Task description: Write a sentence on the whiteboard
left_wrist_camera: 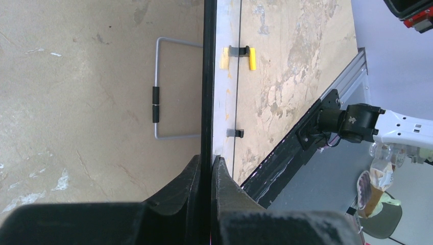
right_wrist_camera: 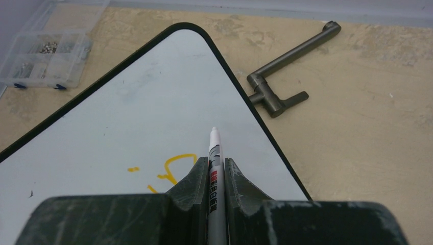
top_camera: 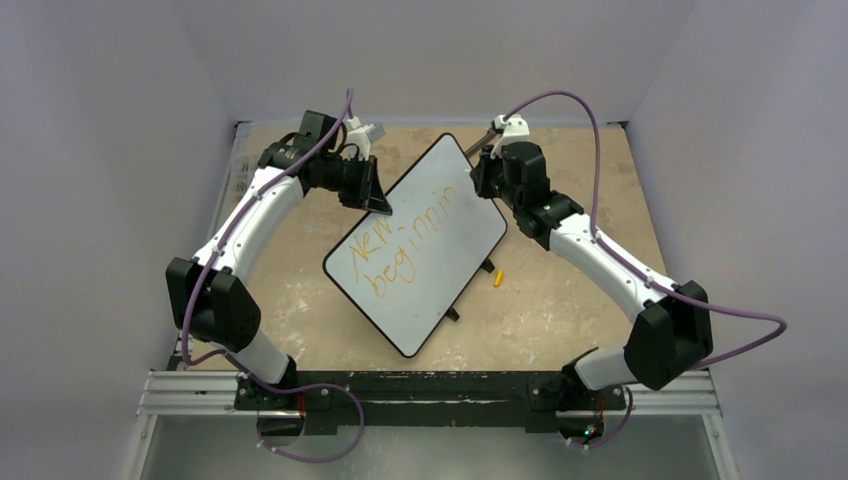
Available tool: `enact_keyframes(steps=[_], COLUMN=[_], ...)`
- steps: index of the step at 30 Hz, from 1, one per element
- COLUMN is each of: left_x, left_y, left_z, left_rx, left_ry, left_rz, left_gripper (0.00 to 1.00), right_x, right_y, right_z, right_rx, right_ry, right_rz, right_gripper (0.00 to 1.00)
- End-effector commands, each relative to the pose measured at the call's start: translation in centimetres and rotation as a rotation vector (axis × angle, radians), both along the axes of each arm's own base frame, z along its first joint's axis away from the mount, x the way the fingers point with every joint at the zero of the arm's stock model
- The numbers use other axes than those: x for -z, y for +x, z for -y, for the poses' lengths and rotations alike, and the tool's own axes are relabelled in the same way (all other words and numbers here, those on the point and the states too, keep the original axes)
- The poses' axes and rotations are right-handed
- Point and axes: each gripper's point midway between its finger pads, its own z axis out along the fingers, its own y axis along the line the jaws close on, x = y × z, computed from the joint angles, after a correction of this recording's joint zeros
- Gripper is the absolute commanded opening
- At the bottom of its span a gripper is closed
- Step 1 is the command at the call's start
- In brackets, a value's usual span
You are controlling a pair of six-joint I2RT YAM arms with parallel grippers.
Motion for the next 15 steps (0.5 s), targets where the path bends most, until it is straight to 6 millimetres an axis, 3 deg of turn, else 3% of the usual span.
enact_keyframes(steps=[1, 15], left_x=[0.3, 0.1], left_y=[1.8, 1.8], left_z=[-1.8, -1.8], left_rx=[-0.042, -0.041], left_ry=[0.108, 0.107], left_rz=[0.099, 0.107], left_gripper=[0.00, 0.00], right_x=[-1.5, -0.6], right_y=[1.1, 1.7], right_z=[-1.1, -3.2], right_rx=[-0.039, -0.126], right_ry=[0.025, 0.043], right_rz=[0.037, 0.012], right_gripper=[0.00, 0.00])
